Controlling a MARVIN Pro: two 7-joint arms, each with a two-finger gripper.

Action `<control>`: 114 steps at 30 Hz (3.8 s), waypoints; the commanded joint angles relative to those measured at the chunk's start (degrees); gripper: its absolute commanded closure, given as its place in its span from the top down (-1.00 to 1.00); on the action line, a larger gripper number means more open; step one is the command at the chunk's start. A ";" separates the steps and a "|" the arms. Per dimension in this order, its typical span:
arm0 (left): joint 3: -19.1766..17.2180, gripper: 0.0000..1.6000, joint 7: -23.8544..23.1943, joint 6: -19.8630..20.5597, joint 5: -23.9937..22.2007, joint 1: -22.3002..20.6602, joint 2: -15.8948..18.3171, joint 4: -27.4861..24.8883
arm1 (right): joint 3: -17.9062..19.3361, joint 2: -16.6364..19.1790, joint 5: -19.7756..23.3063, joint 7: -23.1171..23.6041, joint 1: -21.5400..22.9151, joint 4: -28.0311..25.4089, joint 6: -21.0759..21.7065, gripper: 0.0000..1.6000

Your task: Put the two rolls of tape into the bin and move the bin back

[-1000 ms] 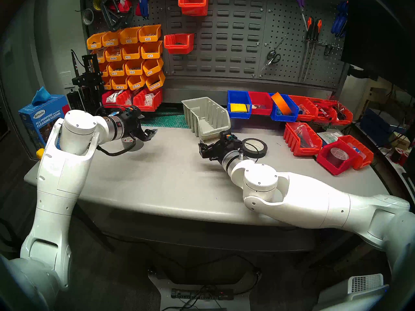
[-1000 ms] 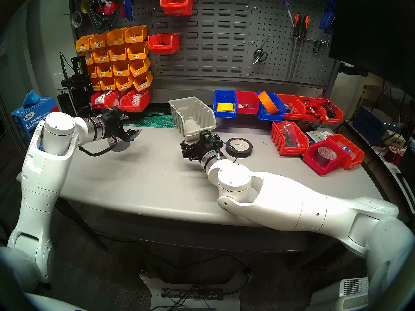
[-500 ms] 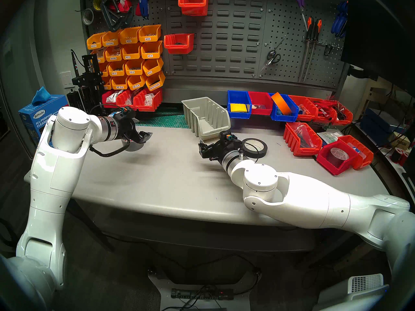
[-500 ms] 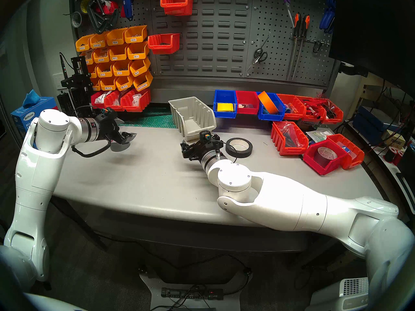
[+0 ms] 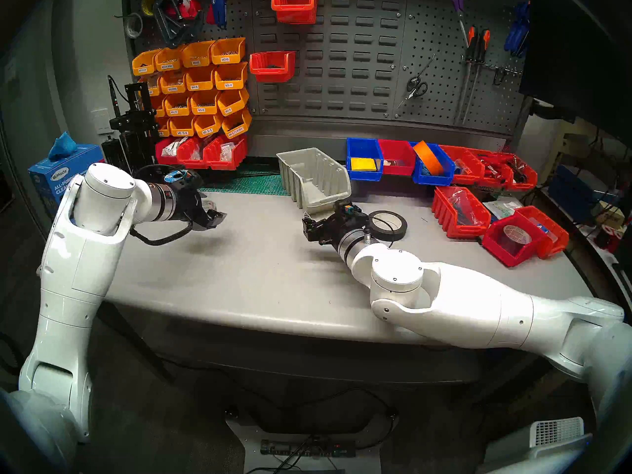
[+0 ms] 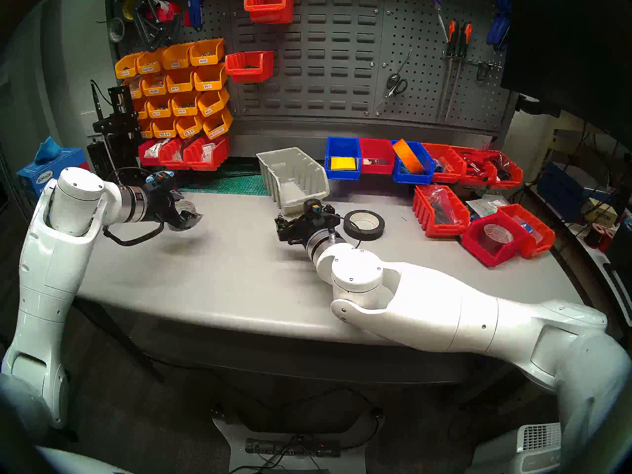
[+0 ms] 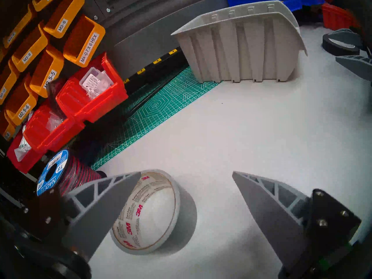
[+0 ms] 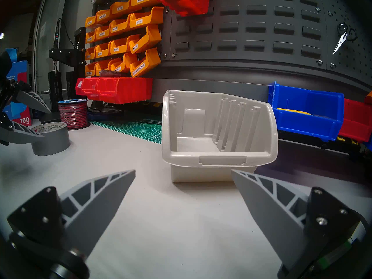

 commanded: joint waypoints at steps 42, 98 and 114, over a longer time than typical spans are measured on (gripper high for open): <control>1.07 -1.00 2.63 -6.03 -2.29 -0.93 -6.26 -2.42 | 0.39 0.01 -0.09 -0.06 0.52 -0.19 -0.12 1.00; 13.48 -1.00 15.79 -16.30 0.84 -18.47 -20.30 9.39 | 0.35 0.01 -0.07 -0.08 0.55 -0.18 -0.14 1.00; 16.82 -1.00 16.04 -18.73 1.46 -23.71 -23.01 15.30 | 0.34 0.01 -0.06 -0.08 0.56 -0.18 -0.15 1.00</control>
